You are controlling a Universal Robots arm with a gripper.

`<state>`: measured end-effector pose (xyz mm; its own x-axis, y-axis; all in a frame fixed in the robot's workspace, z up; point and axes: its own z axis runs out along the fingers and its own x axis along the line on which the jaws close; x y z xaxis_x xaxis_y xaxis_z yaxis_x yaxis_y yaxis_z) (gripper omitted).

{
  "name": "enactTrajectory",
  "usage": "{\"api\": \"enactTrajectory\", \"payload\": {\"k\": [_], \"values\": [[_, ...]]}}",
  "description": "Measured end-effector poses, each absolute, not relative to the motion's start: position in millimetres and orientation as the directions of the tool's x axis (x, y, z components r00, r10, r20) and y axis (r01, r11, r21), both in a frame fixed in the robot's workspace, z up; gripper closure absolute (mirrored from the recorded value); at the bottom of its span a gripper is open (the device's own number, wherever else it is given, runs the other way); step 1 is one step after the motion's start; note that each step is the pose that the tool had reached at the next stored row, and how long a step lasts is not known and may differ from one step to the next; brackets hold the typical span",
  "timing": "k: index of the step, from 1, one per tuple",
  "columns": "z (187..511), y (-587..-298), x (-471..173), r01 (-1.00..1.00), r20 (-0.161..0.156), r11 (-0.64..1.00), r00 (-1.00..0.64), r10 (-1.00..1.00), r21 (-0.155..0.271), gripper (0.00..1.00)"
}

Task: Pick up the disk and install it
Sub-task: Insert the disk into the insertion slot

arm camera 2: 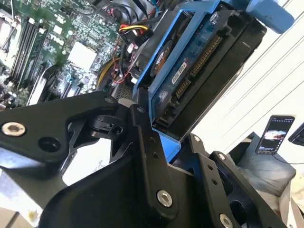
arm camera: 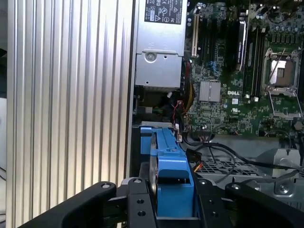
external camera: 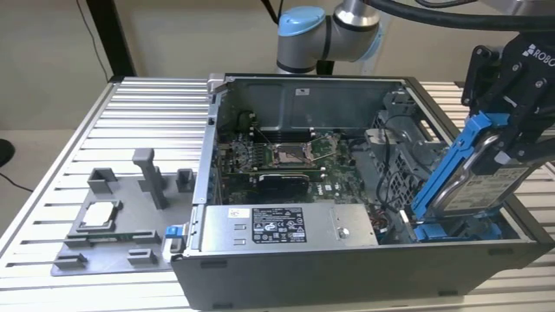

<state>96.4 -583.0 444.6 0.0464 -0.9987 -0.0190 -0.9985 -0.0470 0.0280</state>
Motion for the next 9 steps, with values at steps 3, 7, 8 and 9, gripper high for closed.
{"api": "enactTrajectory", "payload": {"k": [3, 7, 8, 9], "values": [[443.2, -581.7, 97.3, -0.999, -0.019, -0.047, 0.046, -0.999, 0.028, 1.00], [439.8, -579.2, 98.9, -0.999, -0.019, -0.046, 0.045, -0.999, 0.028, 1.00], [438.8, -578.6, 99.2, -0.999, -0.019, -0.046, 0.045, -0.999, 0.028, 1.00], [437.9, -578.2, 99.4, -0.999, -0.019, -0.045, 0.045, -0.999, 0.028, 1.00]]}}
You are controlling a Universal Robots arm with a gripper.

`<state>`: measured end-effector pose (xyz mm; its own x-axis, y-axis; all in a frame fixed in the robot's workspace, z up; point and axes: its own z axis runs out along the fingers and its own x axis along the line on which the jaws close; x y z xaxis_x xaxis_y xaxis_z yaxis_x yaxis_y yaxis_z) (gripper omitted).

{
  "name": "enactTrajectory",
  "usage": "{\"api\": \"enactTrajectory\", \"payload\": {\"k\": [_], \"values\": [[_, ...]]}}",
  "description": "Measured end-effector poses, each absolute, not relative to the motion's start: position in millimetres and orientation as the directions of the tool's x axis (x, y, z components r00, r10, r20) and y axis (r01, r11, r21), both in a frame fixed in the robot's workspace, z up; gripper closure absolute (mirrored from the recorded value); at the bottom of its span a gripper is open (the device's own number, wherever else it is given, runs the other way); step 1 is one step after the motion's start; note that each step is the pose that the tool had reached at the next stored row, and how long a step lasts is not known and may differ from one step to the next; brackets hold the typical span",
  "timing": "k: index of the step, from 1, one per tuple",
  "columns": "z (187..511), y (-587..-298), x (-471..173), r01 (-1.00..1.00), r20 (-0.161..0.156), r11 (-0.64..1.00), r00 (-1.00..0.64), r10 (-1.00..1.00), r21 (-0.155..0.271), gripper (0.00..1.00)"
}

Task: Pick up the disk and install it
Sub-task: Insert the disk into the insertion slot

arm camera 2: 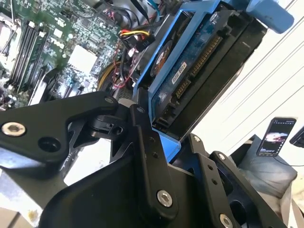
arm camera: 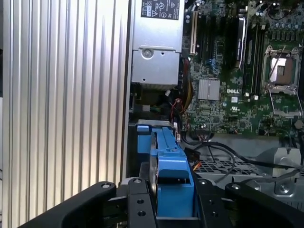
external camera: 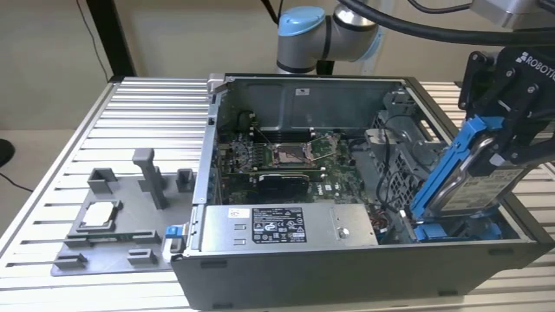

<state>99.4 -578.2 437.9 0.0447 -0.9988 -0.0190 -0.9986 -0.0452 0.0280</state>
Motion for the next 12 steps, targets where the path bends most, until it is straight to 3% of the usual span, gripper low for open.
{"api": "enactTrajectory", "payload": {"k": [12], "values": [[426, -577, 100, -0.999, -0.022, -0.026, 0.026, -0.999, 0.029, 1.00]]}}
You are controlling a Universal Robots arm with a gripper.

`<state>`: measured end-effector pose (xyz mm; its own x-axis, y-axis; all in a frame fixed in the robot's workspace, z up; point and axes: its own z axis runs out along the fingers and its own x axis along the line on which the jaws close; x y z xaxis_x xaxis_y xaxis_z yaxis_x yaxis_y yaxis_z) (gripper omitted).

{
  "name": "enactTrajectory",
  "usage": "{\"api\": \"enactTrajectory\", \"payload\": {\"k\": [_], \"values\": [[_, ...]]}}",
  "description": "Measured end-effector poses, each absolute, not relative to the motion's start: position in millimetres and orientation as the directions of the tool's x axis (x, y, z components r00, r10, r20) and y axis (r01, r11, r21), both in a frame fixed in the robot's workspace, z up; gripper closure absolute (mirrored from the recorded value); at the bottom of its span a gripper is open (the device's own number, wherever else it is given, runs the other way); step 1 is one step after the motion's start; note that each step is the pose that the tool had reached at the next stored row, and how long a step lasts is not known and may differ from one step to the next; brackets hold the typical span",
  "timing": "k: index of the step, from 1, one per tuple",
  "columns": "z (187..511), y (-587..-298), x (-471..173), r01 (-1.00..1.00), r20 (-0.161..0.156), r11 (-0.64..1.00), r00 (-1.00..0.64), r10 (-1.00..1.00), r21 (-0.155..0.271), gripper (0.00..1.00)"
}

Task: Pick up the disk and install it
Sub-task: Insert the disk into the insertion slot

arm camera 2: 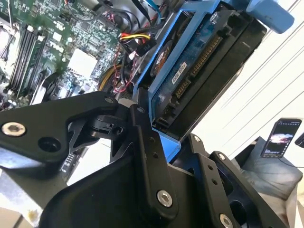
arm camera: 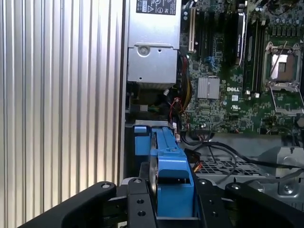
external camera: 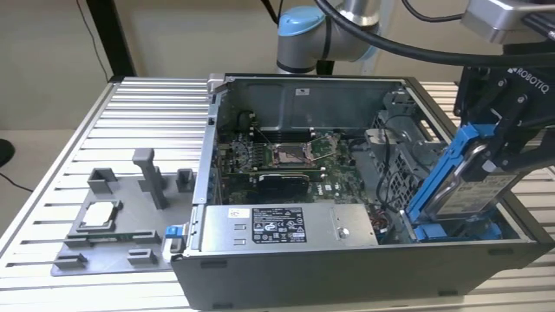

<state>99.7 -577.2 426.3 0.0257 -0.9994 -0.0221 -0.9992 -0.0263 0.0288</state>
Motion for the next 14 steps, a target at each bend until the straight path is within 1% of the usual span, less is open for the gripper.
{"api": "enactTrajectory", "payload": {"k": [14], "values": [[405, -577, 100, -0.999, -0.023, -0.012, 0.012, -1.000, 0.034, 1.00]]}}
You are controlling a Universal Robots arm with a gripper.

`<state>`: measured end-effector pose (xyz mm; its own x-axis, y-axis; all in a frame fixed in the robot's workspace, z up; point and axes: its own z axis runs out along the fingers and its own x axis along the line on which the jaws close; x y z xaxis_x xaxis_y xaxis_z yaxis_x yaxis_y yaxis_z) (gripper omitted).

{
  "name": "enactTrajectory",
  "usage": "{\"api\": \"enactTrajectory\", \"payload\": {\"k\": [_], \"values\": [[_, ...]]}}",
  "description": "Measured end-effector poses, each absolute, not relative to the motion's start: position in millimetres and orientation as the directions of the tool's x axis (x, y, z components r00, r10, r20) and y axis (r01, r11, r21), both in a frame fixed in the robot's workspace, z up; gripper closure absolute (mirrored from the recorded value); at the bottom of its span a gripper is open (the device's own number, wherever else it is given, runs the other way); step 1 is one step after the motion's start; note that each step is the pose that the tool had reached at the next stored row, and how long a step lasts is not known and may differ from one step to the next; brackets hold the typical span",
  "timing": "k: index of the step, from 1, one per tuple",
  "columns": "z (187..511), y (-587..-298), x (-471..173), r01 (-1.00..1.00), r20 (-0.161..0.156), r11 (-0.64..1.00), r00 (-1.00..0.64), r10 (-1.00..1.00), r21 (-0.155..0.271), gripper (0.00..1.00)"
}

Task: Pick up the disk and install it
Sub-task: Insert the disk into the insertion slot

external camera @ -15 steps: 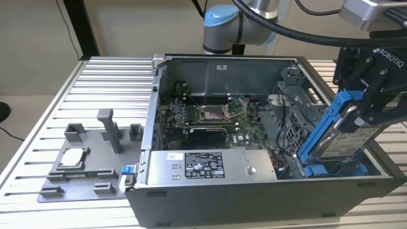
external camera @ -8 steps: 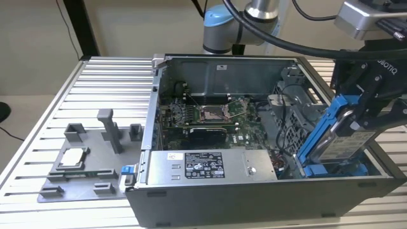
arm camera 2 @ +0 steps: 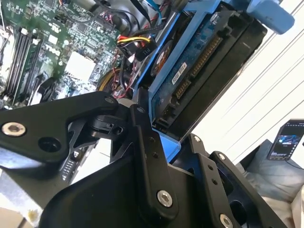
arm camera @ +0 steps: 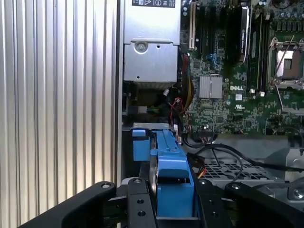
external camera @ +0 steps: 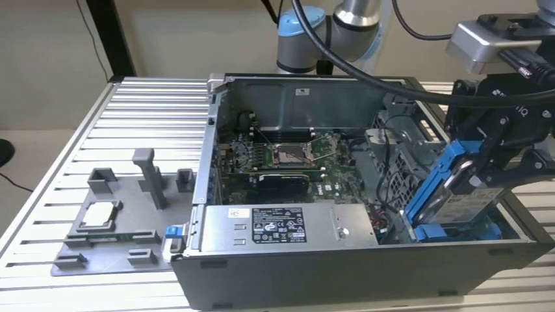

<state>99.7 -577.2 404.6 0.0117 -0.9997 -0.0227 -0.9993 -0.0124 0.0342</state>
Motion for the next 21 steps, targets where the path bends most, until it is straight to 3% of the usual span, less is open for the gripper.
{"api": "enactTrajectory", "payload": {"k": [15, 16, 21], "values": [[401.9, -577.2, 99.7, -0.999, -0.022, -0.012, 0.011, -1.000, 0.034, 1.00], [402.0, -577.2, 99.7, -0.999, -0.022, -0.012, 0.011, -1.000, 0.034, 0.00], [401.8, -577.2, 99.7, -0.999, -0.023, -0.012, 0.012, -1.000, 0.034, 0.00]]}}
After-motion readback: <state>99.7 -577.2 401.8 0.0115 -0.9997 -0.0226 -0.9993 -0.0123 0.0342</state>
